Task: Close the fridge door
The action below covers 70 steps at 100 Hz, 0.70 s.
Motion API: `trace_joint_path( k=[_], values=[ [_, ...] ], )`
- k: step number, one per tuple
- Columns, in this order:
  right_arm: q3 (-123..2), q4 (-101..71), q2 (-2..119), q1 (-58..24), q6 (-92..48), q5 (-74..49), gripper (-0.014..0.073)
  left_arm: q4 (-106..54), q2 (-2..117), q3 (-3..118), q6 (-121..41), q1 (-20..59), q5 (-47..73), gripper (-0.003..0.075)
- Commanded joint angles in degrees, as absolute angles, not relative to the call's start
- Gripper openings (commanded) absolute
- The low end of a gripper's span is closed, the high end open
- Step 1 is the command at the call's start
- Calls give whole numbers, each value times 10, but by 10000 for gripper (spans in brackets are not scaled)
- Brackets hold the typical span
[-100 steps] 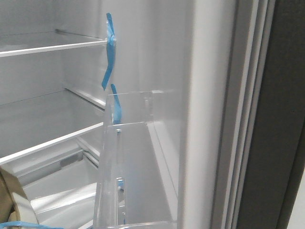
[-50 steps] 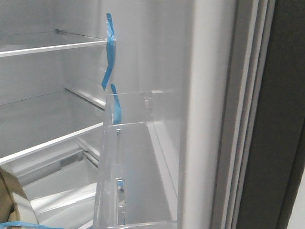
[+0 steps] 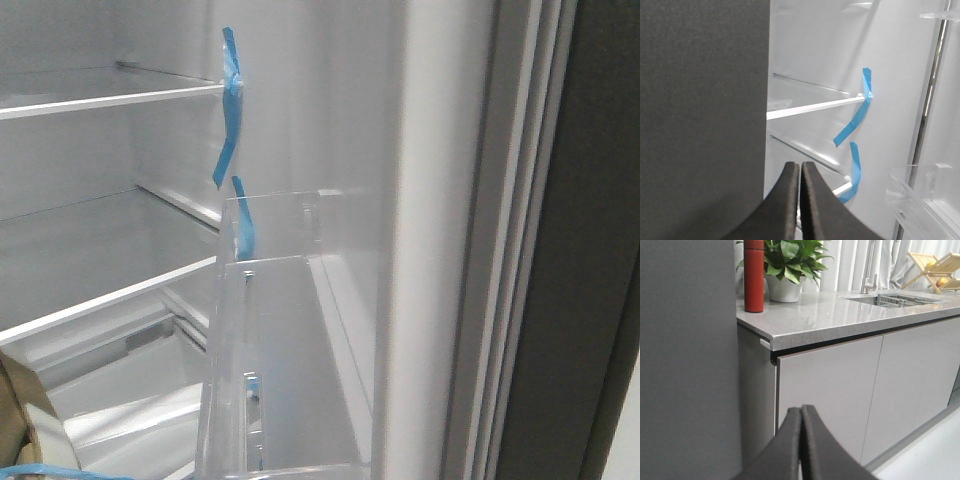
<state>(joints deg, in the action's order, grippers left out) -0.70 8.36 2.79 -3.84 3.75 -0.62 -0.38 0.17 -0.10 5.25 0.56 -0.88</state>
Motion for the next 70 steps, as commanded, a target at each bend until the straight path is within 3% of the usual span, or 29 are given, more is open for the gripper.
trace_joint_path(
  k=[1,70],
  values=[
    [-57,74,64,-39,37,48,-76,-5,13,-17,55,11,-53,-20],
    [-453,39,349,-39,37,42,-76,-5,13,-17,55,11,-53,-21]
  ],
)
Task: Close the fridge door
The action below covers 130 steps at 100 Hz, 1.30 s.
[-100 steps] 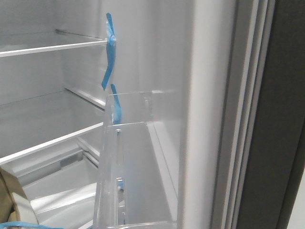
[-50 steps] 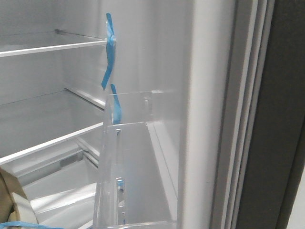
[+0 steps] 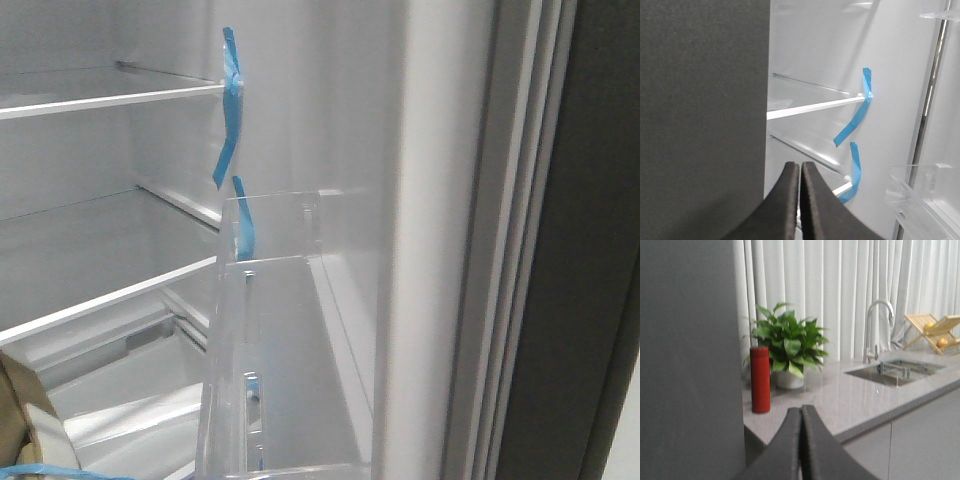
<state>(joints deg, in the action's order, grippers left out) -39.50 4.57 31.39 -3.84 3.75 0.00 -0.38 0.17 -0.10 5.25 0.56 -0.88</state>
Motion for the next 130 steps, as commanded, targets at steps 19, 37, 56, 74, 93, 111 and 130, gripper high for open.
trace_joint_path(
  k=[19,37,56,74,93,111,130],
  values=[
    [-551,33,413,-39,37,-29,-76,-5,13,-17,55,11,-53,-20],
    [-611,33,452,-39,37,-65,-76,-5,13,-17,55,11,-53,-21],
    [-615,29,454,-39,37,-68,-76,-5,13,-17,55,11,-53,-20],
    [-615,18,455,-39,37,-71,-76,-5,13,-17,55,11,-53,-21],
    [-615,0,461,-39,37,-71,-76,-5,13,-17,55,11,-53,-21],
    [-615,-111,462,-39,-42,-71,-76,-5,13,-17,55,11,-53,-20],
    [-615,-222,463,-39,-100,-82,-76,-5,13,-17,55,11,-53,-21]
  ],
)
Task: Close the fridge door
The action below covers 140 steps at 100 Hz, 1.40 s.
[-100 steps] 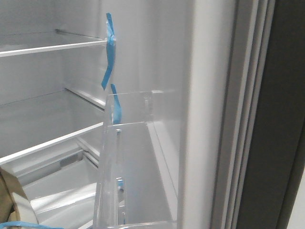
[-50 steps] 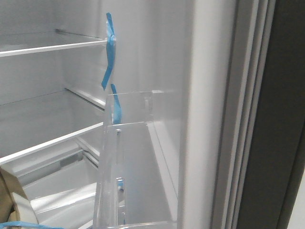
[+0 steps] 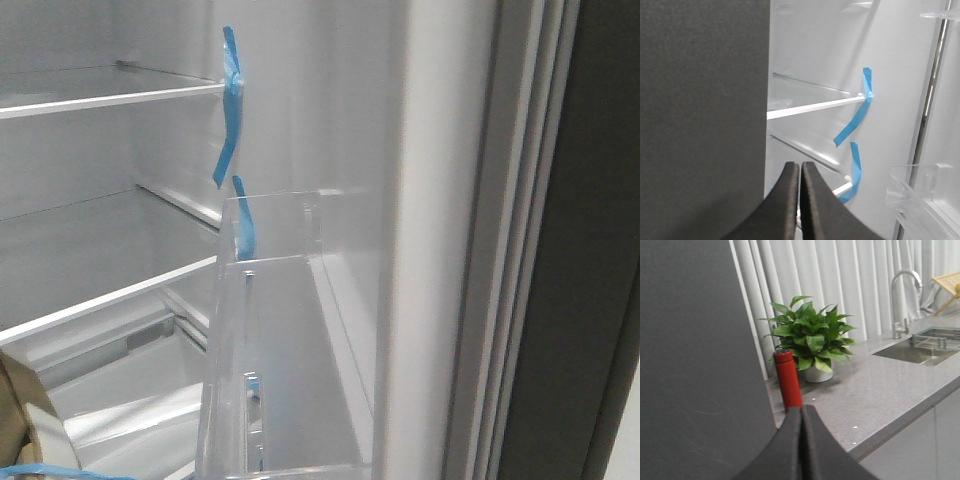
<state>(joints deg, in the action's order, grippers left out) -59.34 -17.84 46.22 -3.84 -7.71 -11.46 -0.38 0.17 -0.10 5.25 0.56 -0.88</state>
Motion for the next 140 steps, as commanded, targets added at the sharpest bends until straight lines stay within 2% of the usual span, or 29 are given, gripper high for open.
trace_joint_path(
  k=[1,51,96,140],
  values=[
    [-615,-224,463,-39,-100,-83,-76,-5,13,-17,55,11,-53,-21],
    [-658,-398,473,-39,-100,-218,-76,-5,13,-17,55,11,-53,-21],
    [-668,-551,474,-39,-100,-272,-76,-5,13,-17,55,11,-53,-20],
    [-739,-615,514,-39,-136,-399,-76,-5,13,-17,55,11,-53,-21]
  ],
)
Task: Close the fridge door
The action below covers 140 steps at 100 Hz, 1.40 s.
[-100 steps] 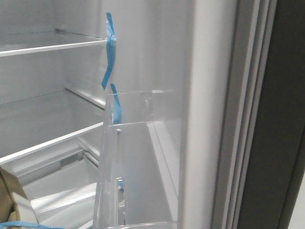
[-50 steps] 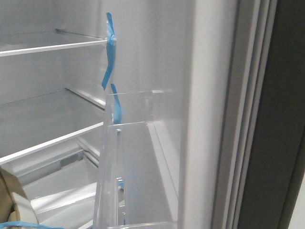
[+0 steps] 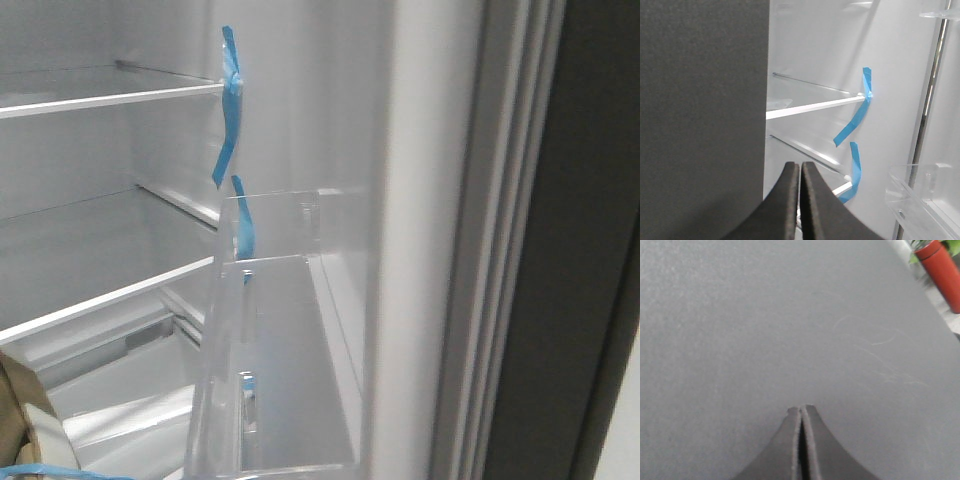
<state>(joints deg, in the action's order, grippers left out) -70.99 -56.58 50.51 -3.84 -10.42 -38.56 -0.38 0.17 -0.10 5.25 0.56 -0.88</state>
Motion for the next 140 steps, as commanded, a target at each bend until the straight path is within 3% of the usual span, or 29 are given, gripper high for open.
trace_joint_path(
  k=[1,62,111,140],
  values=[
    [-739,-618,515,-39,-138,-400,-76,-5,13,-17,55,11,-53,-21],
    [-776,-708,563,-41,-304,-483,-76,-5,13,-17,55,11,-53,-21],
    [-801,-700,623,-41,-305,-418,-76,-5,13,-17,55,11,-53,-21],
    [-801,-765,644,-41,-305,-460,-76,-5,13,-17,55,11,-53,-21]
  ],
)
